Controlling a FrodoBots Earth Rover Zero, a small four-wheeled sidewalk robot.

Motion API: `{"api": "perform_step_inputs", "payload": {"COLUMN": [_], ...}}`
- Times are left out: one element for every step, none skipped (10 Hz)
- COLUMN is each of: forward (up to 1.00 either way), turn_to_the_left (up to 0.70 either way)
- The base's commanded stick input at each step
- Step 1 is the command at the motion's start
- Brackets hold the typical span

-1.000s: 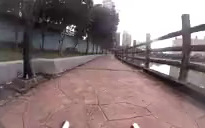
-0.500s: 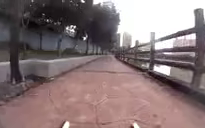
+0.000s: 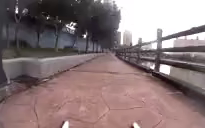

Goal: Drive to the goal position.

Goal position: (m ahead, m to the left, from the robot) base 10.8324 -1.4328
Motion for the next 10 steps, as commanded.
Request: {"api": "perform_step_inputs", "payload": {"forward": [0.70, 0.70, 0.70, 0.70, 0.70, 0.70, 0.70, 0.70, 0.70, 0.70], "turn_to_the_left": [0.00, 0.00, 0.00, 0.00, 0.00, 0.00, 0.00, 0.00, 0.00, 0.00]}}
